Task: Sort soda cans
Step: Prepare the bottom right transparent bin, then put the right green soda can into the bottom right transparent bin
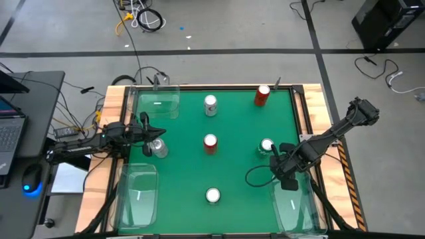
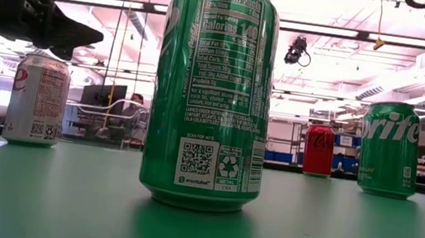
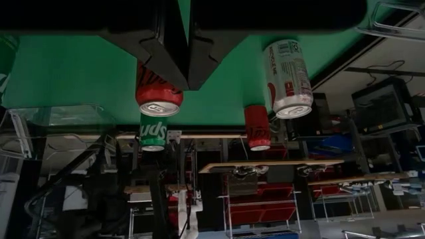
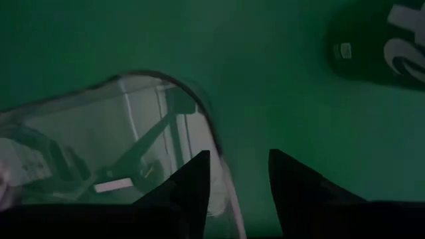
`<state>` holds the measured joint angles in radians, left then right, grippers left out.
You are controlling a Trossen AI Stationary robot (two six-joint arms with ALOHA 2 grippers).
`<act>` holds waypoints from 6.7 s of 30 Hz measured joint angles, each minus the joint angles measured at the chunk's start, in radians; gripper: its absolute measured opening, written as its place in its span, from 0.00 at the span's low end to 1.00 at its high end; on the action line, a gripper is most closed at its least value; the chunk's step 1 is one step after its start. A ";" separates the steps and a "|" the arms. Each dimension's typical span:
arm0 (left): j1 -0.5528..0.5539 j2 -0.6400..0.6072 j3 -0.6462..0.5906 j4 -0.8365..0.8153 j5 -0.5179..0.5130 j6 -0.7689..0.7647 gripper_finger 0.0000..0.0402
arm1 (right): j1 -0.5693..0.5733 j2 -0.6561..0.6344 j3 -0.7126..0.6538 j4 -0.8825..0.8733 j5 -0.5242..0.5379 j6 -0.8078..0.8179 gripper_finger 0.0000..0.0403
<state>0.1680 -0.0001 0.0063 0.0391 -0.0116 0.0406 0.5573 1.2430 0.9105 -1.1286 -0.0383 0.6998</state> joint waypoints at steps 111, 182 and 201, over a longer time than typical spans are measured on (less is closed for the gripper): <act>0.000 0.000 0.000 0.036 -0.008 -0.026 0.15 | -0.657 0.101 0.184 -0.060 0.039 -0.305 0.98; 0.000 0.007 0.000 -0.017 0.013 -0.049 0.15 | 0.159 0.490 0.521 -0.167 -0.166 0.501 0.72; 0.000 0.009 0.000 -0.016 0.015 -0.049 0.15 | 0.236 0.476 0.413 0.059 -0.168 0.528 0.72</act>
<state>0.1684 0.0085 0.0063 0.0228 0.0036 -0.0082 0.7937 1.7191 1.3235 -1.0698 -0.2066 1.2276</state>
